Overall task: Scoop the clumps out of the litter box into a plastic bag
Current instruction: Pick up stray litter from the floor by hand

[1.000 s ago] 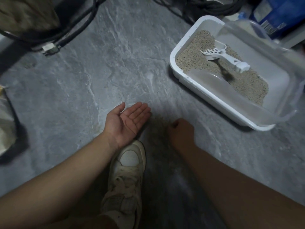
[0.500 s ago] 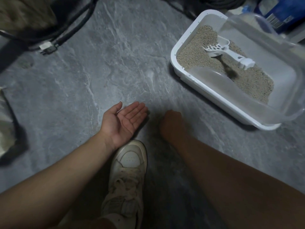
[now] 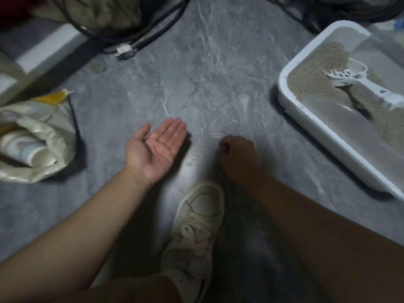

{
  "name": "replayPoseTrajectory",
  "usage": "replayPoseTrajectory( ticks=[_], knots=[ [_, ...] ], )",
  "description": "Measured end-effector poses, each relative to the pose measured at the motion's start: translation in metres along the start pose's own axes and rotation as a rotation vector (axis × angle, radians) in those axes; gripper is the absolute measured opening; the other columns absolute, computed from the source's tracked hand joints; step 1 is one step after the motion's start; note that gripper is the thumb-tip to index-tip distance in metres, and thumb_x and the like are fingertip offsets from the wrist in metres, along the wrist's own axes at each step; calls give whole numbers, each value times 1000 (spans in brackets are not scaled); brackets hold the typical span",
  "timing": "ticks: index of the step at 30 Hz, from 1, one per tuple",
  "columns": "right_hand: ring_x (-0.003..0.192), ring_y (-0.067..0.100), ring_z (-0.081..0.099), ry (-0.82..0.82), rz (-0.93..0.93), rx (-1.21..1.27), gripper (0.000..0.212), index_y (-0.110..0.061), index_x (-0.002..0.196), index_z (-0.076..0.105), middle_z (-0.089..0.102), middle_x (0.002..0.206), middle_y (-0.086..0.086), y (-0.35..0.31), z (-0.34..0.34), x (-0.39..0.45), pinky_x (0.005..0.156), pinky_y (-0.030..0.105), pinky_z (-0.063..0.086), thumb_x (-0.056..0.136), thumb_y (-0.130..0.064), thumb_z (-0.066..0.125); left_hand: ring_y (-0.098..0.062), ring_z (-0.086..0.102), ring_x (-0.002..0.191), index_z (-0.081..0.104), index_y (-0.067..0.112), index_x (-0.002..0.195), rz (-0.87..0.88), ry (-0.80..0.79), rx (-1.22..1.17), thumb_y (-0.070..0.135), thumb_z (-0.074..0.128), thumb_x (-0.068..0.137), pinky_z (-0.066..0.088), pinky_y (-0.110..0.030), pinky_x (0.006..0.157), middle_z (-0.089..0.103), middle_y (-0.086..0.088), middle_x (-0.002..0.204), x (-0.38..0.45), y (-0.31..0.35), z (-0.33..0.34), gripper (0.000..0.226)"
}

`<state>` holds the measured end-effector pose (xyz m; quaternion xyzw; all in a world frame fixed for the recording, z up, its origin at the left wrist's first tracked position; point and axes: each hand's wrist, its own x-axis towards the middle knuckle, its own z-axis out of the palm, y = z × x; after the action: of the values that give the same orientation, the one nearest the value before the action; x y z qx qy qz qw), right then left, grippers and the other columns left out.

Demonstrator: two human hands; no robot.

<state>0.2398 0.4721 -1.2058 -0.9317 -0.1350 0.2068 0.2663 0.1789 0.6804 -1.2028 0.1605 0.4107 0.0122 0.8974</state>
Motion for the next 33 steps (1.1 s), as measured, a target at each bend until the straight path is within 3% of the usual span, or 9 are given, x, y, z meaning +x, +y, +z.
replayPoseTrajectory(
  ticks=[6,11,19,23,27,33],
  knots=[
    [93,30,58,-116,-157,-15,22,-5,99,68,62,97,14,-44,36,9,70,22,27,80,-15,71,-40,70,114,63,-7,123,201,82,-94,31,39,104,54,-50,96,69,-25,127,-23,55,-51,49],
    [98,34,56,-199,-289,-125,28,-2,104,64,58,105,17,-66,66,11,77,28,35,83,-19,70,-39,70,113,61,-5,127,263,165,-109,30,39,104,55,-49,94,69,-24,127,-35,72,-83,48],
    [103,33,53,-153,-312,-212,38,-2,108,56,54,112,17,-89,87,16,87,35,42,84,-27,72,-40,70,113,63,-6,125,186,194,-86,31,40,104,58,-50,94,69,-25,126,-34,58,-101,48],
    [104,31,55,-153,-318,-225,32,-4,110,56,55,114,17,-94,90,19,87,35,45,88,-21,71,-41,69,114,63,-7,125,139,188,-75,32,40,104,58,-53,93,68,-26,127,-32,51,-103,50],
    [105,30,58,-164,-361,-307,14,-5,108,60,58,115,14,-99,92,23,85,33,46,95,-8,56,-41,69,114,63,-7,125,110,198,-64,33,39,105,60,-52,91,68,-27,127,-29,46,-102,52],
    [107,30,61,-232,-396,-386,21,-6,113,58,61,118,16,-103,94,21,91,34,47,93,-6,53,-40,69,115,62,-6,128,86,203,-17,35,39,105,56,-51,96,68,-26,127,-26,37,-94,52]
  ],
)
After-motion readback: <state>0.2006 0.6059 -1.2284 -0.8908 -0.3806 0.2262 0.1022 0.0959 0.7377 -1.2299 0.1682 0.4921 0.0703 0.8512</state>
